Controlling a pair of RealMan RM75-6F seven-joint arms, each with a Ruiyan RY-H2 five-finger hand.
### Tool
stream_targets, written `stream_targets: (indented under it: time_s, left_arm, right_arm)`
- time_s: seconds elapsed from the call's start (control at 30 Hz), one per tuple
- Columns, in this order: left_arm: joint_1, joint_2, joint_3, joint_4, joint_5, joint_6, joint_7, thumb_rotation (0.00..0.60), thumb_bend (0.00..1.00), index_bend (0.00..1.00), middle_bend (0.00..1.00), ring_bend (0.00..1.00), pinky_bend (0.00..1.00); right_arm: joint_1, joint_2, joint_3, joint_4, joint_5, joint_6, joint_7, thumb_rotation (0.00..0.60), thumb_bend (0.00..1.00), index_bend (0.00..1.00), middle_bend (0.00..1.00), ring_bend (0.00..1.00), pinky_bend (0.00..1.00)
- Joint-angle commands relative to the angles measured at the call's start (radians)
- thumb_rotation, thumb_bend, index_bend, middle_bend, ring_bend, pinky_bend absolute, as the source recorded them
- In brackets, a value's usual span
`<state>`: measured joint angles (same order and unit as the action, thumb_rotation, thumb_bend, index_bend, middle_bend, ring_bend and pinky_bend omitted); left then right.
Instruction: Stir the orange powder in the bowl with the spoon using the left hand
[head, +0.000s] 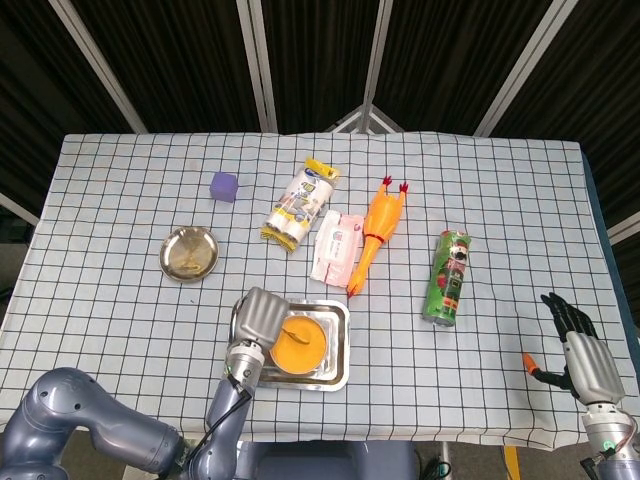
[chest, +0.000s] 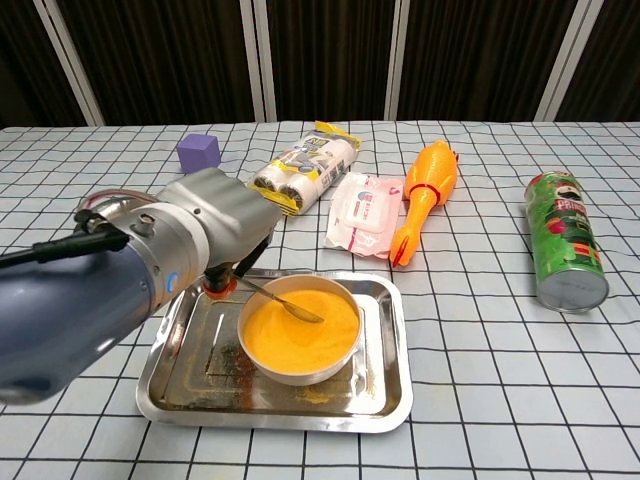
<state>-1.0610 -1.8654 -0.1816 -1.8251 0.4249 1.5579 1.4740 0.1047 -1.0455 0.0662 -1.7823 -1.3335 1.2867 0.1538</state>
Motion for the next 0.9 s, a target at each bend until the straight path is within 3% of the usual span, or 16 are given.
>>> stream_targets:
  time_s: [0.03, 0.37, 0.67, 0.9]
  left_arm:
    - [0.004, 0.010, 0.009, -0.024, 0.006, -0.003, -0.002, 0.600, 0.80, 0.81, 1.00, 1.00, 0.99]
    - [0.006, 0.029, 0.006, -0.062, 0.039, 0.019, -0.011, 0.600, 0.80, 0.81, 1.00, 1.00, 0.99]
    - [-0.001, 0.016, -0.023, -0.001, 0.051, 0.022, -0.021, 0.600, 0.80, 0.81, 1.00, 1.00, 0.99]
    - [-0.010, -0.009, -0.012, 0.068, 0.076, 0.007, -0.022, 0.600, 0.80, 0.81, 1.00, 1.00, 0.99]
  right_arm:
    - [0.000, 0.000, 0.000, 0.000, 0.000, 0.000, -0.001, 0.600, 0.37, 0.00, 0.00, 0.00, 0.00]
    - [0.000, 0.001, 0.000, -0.004, 0.004, -0.002, 0.000, 0.600, 0.37, 0.00, 0.00, 0.00, 0.00]
    - [0.001, 0.002, 0.003, -0.002, 0.010, -0.006, 0.007, 0.600, 0.37, 0.00, 0.00, 0.00, 0.00]
    - [0.003, 0.003, 0.003, 0.000, 0.013, -0.011, 0.011, 0.600, 0.37, 0.00, 0.00, 0.00, 0.00]
